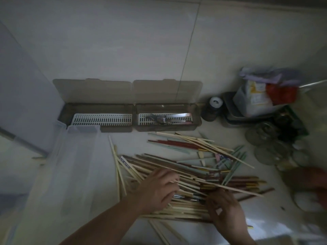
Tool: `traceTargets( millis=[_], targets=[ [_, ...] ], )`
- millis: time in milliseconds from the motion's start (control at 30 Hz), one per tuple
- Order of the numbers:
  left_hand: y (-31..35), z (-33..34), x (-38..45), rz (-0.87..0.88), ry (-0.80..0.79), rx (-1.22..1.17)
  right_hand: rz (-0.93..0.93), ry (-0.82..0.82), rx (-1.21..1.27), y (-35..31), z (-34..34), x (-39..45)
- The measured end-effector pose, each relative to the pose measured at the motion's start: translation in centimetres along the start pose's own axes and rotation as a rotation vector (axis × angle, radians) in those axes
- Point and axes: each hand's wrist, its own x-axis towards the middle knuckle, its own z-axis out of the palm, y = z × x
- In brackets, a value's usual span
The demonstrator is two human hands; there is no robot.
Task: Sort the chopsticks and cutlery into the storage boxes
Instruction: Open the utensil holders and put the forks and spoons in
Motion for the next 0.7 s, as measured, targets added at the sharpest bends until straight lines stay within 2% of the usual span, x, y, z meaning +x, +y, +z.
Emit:
traceTargets(
  millis=[133, 333, 500, 700],
  targets=[
    [0.4, 0.9, -1.2, -0.012, -0.026, 0.019, 0.061, 0.002, -0.033, -0.4, 1.0, -0.3],
    [0.6, 0.4, -2.2, -0.176, -0.183, 0.180, 0.126, -0.053, -0.094, -0.3, 2.0, 0.8],
    [-0.1, -0.4, -2.4, -0.304, -0.291, 0.282, 0.108, -0.077, -0.049, -0.3, 2.1, 1.1],
    [-1.1, -1.0, -2.4, -0.382, -0.293, 0.308, 0.035, -0.014, -0.100, -0.3, 1.6, 0.3]
  ],
)
